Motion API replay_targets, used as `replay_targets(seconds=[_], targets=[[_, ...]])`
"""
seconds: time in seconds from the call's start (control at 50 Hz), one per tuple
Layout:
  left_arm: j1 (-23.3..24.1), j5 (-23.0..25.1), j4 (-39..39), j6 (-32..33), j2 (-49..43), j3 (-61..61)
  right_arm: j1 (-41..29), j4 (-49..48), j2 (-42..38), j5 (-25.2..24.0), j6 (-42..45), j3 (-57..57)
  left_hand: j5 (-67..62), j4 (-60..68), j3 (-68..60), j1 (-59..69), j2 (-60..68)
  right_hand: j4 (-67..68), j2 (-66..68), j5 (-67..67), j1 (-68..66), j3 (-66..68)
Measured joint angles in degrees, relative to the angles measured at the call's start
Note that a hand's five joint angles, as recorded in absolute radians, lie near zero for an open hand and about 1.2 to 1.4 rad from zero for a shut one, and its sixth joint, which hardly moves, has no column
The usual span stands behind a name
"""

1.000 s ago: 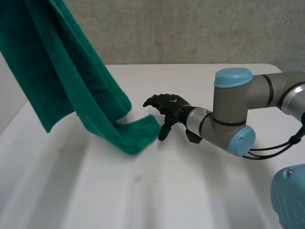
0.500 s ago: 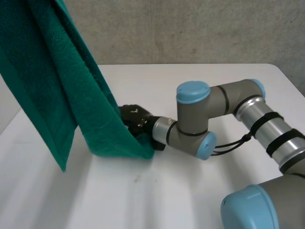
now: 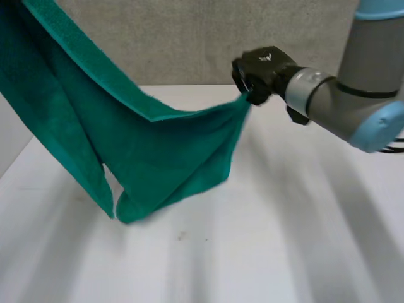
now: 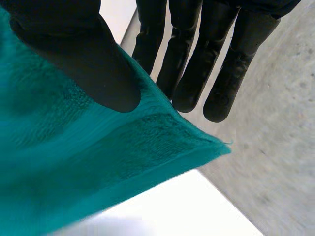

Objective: Fold the towel.

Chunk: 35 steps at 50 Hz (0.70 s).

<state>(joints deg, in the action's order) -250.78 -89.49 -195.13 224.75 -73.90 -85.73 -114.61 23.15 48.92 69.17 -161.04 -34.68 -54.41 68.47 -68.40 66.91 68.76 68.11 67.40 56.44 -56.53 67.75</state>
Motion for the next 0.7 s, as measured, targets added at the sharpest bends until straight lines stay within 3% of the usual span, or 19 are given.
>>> replay_targets(seconds=[0.06, 0.22, 0.36, 0.5, 0.6, 0.7], targets=[[-0.7, 0.0, -0.1, -0.1, 0.0, -0.9, -0.2, 2.4, 3.3, 2.1, 6.2, -7.2, 0.0, 0.0, 0.0, 0.0, 0.0, 0.0, 0.0, 0.0, 0.0, 0.0], [-0.6, 0.1, 0.1, 0.4, -0.5, -5.1, -3.5, 2.9, 8.6, 8.9, 12.2, -22.8, 0.0, 0.0, 0.0, 0.0, 0.0, 0.0, 0.0, 0.1, 0.0, 0.0], [-1.6, 0.2, 2.2, 0.6, -4.0, -12.6, -2.7, 2.9, 17.6, 10.7, 20.3, -35.0, 0.0, 0.0, 0.0, 0.0, 0.0, 0.0, 0.0, 0.1, 0.0, 0.0], [-4.5, 0.0, 4.4, 0.3, -7.2, -18.6, 0.2, 5.3, 21.2, 10.0, 26.4, -43.0, 0.0, 0.0, 0.0, 0.0, 0.0, 0.0, 0.0, 0.1, 0.0, 0.0], [-6.2, 0.0, 4.6, -0.2, -8.8, -20.5, 1.6, -1.5, 20.6, 8.6, 22.6, -46.7, 0.0, 0.0, 0.0, 0.0, 0.0, 0.0, 0.0, 0.1, 0.0, 0.0], [-6.7, 0.1, 3.9, -0.6, -10.1, -20.3, 4.1, -12.1, 16.6, 5.9, 12.3, -49.8, 0.0, 0.0, 0.0, 0.0, 0.0, -0.7, -0.4, -0.1, 0.1, -0.5]])
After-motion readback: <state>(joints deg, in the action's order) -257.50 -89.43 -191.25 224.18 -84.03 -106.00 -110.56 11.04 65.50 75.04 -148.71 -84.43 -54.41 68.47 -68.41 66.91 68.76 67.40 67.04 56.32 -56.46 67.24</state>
